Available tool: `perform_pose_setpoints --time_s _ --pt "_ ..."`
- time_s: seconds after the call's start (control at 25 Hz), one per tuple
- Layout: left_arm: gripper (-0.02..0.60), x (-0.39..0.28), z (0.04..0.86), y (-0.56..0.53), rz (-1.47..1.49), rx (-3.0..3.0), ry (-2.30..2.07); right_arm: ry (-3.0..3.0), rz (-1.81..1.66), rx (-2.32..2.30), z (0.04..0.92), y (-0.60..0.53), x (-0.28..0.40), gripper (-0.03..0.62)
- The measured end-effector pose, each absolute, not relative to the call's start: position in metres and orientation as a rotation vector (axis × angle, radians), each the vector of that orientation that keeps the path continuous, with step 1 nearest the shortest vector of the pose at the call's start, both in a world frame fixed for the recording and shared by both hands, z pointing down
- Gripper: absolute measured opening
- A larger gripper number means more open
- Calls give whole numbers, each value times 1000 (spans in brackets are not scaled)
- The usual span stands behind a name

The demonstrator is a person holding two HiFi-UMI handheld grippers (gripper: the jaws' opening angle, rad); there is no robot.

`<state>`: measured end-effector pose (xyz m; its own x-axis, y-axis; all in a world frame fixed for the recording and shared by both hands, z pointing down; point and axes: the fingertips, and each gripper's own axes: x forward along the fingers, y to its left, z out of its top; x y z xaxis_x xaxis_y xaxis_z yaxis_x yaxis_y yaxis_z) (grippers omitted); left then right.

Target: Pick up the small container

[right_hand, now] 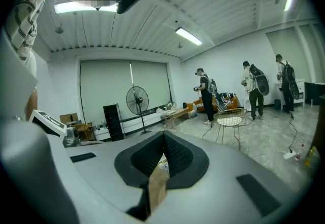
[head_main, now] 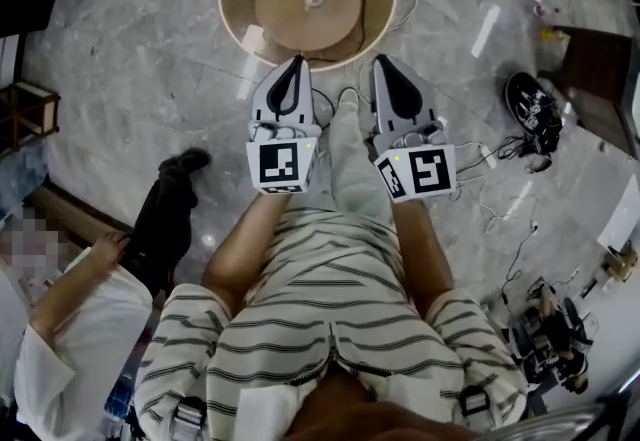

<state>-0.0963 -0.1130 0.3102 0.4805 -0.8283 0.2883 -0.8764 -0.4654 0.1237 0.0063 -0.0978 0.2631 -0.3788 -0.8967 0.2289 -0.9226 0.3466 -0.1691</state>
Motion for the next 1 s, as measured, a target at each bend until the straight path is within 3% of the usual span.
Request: perform_pose_setpoints --time_s 1.0 --pt "-2 -59 517 -205 468 2330 -1496 -2455 579 1550 446 -172 41 6"
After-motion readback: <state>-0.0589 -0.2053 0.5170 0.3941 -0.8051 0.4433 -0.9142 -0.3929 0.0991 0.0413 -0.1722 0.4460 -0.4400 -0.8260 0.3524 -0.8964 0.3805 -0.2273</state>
